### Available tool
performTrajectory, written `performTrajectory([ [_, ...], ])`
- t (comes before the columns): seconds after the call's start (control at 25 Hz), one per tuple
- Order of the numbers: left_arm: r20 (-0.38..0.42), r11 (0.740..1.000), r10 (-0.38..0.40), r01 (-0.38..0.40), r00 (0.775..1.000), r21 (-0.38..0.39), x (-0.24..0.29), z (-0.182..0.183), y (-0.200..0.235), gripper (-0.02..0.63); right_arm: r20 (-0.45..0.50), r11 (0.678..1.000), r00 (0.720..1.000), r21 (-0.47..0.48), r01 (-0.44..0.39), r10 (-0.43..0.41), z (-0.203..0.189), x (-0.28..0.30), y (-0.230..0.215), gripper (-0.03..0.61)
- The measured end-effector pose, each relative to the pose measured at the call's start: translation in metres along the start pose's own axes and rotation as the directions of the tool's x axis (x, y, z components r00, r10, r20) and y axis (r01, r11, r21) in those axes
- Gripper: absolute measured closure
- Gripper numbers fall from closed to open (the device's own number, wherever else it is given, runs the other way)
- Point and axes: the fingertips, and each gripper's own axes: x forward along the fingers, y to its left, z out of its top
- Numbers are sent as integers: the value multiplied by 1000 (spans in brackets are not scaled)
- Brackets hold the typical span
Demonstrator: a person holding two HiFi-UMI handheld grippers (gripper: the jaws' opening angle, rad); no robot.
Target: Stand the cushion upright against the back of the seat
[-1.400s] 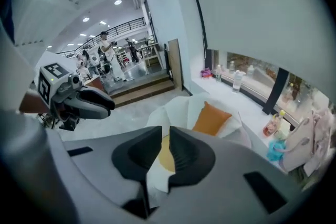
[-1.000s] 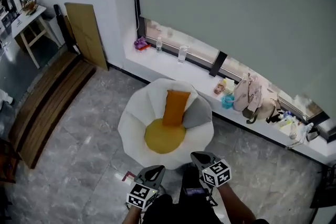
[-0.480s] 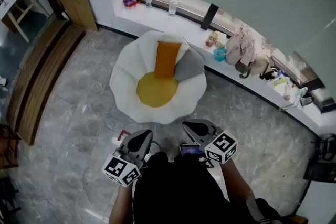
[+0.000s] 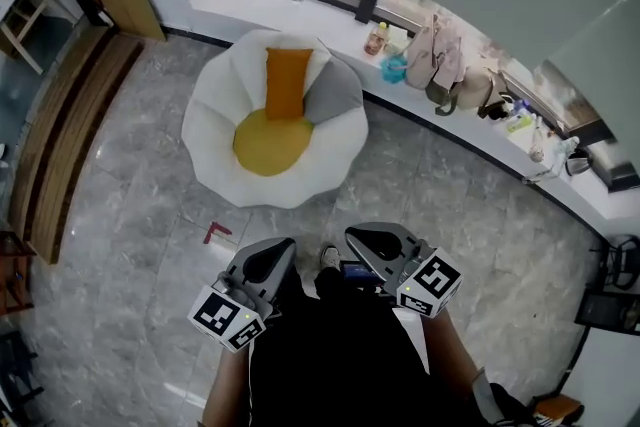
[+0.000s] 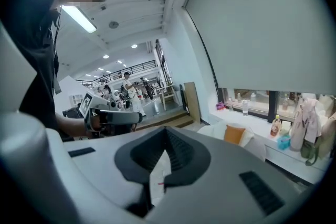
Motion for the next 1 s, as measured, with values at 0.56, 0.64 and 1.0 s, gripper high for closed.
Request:
performTrajectory([
  [0.56, -26, 999, -25, 26, 999, 35, 52, -32, -79, 600, 71, 998, 996, 39, -48, 45, -16, -90, -35, 563],
  [0.64, -27, 999, -28, 29, 999, 40, 55, -32, -83, 600, 76, 998, 996, 36, -53, 50, -15, -93, -37, 563],
  [1.0, -46, 997, -36, 39, 998, 60, 62, -33, -99, 600, 73, 997, 994, 21, -77, 75, -15, -103, -35, 563],
])
